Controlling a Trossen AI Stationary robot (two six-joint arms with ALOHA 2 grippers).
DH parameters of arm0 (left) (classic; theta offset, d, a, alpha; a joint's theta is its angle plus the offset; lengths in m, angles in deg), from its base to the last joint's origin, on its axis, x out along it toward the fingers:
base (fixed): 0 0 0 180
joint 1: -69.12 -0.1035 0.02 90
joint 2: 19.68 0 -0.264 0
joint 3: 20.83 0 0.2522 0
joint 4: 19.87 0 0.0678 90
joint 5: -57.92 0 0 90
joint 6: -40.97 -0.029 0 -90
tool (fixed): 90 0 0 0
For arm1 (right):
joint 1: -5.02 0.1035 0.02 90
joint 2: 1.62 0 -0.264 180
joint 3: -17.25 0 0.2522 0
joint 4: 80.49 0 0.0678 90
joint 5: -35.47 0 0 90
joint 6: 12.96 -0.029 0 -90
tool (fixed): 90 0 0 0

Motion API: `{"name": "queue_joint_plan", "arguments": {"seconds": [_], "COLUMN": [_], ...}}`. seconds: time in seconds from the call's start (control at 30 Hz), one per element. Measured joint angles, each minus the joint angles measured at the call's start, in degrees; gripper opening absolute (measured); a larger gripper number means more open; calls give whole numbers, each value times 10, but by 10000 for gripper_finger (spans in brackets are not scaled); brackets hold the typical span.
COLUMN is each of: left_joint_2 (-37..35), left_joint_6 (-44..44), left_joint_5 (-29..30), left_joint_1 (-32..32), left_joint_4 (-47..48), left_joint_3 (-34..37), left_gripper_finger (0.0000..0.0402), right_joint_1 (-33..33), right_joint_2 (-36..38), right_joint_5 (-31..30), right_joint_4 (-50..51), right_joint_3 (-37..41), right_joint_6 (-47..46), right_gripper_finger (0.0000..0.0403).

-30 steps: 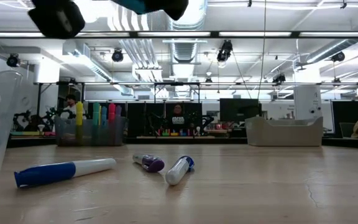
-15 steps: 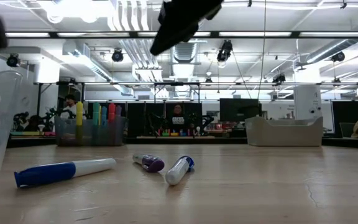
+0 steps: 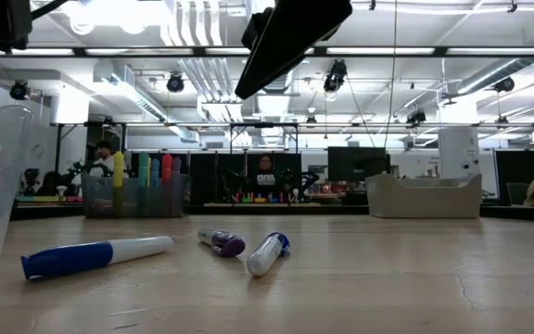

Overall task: Pick & Place Markers
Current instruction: Put the light blue and white highlighter pen into the transparent bin, then put the blue and white highlighter pen into the transparent bin

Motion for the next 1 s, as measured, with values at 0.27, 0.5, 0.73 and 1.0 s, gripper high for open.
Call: {"name": "queue_joint_plan", "arguments": {"seconds": [0.27,0.5,0.73,1.0], "left_joint_2": [0,-1,-1,-1], "left_joint_6": [-60,-223,-419,-515], "left_joint_5": [47,159,249,248], "left_joint_1": [0,0,-1,-1], "left_joint_4": [-45,-152,-304,-381], "left_joint_3": [0,0,0,0], "left_gripper_finger": [151,151,151,151], "right_joint_1": [0,15,23,23], "right_joint_2": [0,0,0,0], "right_joint_5": [32,51,51,64], "right_joint_4": [2,-23,-144,-257], "right_joint_3": [13,49,115,185], "right_joint_6": [12,154,248,249], "right_gripper_finger": [185,181,171,155]}}
